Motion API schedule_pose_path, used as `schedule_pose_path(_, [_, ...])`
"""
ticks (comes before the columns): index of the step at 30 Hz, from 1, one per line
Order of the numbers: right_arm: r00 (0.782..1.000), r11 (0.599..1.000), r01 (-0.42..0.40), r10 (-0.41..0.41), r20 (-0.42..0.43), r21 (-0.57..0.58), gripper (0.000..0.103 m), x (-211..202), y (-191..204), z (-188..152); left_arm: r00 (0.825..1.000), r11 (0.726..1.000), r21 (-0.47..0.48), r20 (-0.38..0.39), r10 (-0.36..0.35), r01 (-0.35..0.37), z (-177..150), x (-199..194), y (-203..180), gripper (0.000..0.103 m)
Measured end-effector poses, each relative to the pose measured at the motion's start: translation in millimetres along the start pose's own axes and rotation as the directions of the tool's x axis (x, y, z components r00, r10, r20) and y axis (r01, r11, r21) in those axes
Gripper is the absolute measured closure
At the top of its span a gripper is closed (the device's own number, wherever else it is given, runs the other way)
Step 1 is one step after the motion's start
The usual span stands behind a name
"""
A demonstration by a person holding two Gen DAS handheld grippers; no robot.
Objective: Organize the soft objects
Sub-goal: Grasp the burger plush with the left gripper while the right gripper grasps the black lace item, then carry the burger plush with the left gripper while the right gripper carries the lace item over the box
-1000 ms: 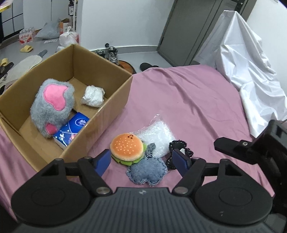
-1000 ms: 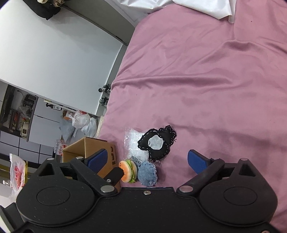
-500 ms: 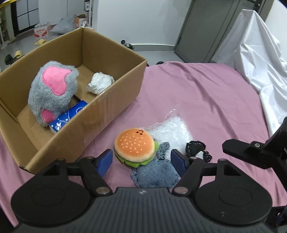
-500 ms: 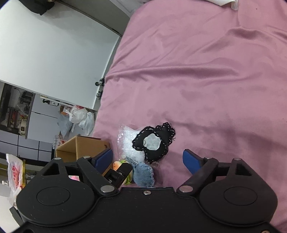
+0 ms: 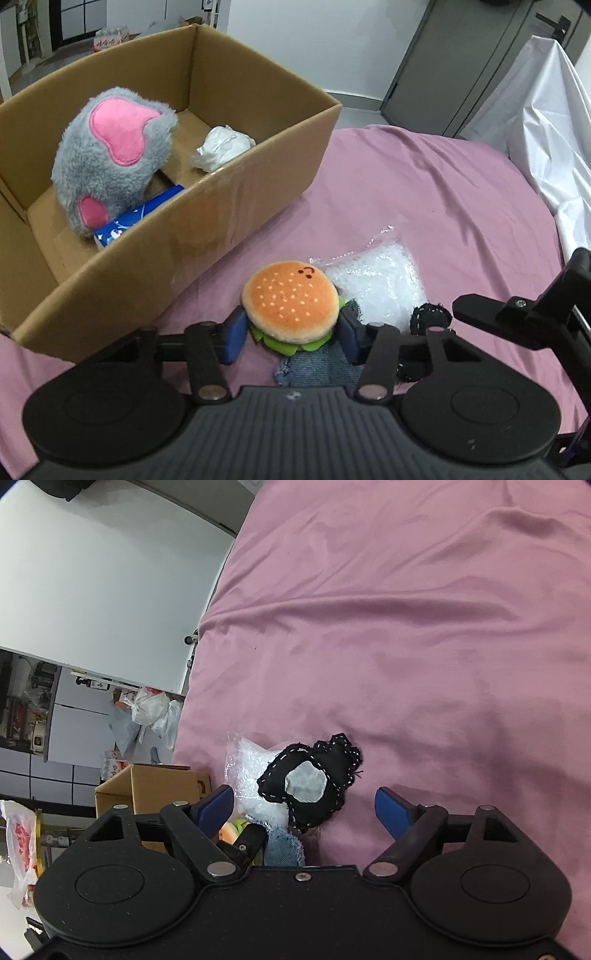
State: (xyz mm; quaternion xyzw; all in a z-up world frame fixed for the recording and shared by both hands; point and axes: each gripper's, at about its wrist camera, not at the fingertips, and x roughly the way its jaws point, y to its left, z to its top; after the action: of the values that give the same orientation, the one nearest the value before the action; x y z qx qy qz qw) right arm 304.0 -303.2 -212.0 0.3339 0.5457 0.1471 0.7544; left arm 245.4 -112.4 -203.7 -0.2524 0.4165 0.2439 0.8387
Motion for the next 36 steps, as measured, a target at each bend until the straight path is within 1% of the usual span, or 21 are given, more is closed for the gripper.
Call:
schedule_pose_path(4, [1.000,1.000,-0.004,0.004,-0.013,0.000,0.022,7,1,1,1.000,1.000,-0.013,0.002,-0.005,0.005,2,-3,3,0.057])
schedule_pose_path(10, [0.999,1.000,0.026,-0.026,-0.023,-0.016,0.028,18,2,0,0.999,0.999,-0.043,-0.023,-0.026,0.025,5,-10,14,0.057])
schedule_pose_path(12, [0.999,0.999,0.032,-0.033,-0.006,-0.011,0.039,18,1,1,0.999,0.999,-0.040,-0.027,-0.035,0.034,6,-14,17,0.057])
schedule_pose_path(13, [0.999,0.999,0.035,-0.035,0.002,-0.008,0.053,17,1,1,0.999,0.998,-0.040,-0.031,-0.041,0.040,6,-15,18,0.057])
schedule_pose_path(14, [0.999,0.999,0.035,-0.035,0.001,-0.003,0.056,18,-1,1,0.998,0.998,-0.040,-0.035,-0.047,0.045,5,-17,19,0.057])
schedule_pose_path(15, [0.999,0.999,0.033,-0.033,0.005,0.003,0.058,17,-2,0,0.998,0.998,-0.040,-0.037,-0.051,0.050,5,-19,20,0.057])
schedule_pose_path(18, [0.999,0.999,0.033,-0.032,0.020,-0.014,0.070,11,0,-2,0.997,0.997,-0.041,-0.040,-0.069,0.068,6,-26,22,0.057])
schedule_pose_path(22, [0.998,0.999,0.025,-0.023,0.051,-0.036,0.072,1,5,-5,0.995,0.995,-0.039,-0.033,-0.098,0.096,7,-38,22,0.057])
schedule_pose_path(29, [0.997,0.998,0.011,-0.006,0.075,-0.060,0.072,-10,12,-11,0.990,0.989,-0.037,-0.011,-0.142,0.141,13,-65,27,0.057])
schedule_pose_path(33, [0.994,0.998,-0.028,0.034,0.108,-0.059,0.072,-24,13,-15,0.987,0.986,-0.031,-0.004,-0.162,0.162,16,-79,30,0.057])
schedule_pose_path(36, [0.991,0.996,-0.038,0.048,0.126,-0.078,0.072,-31,17,-18,0.984,0.984,-0.029,0.001,-0.179,0.179,20,-87,32,0.057])
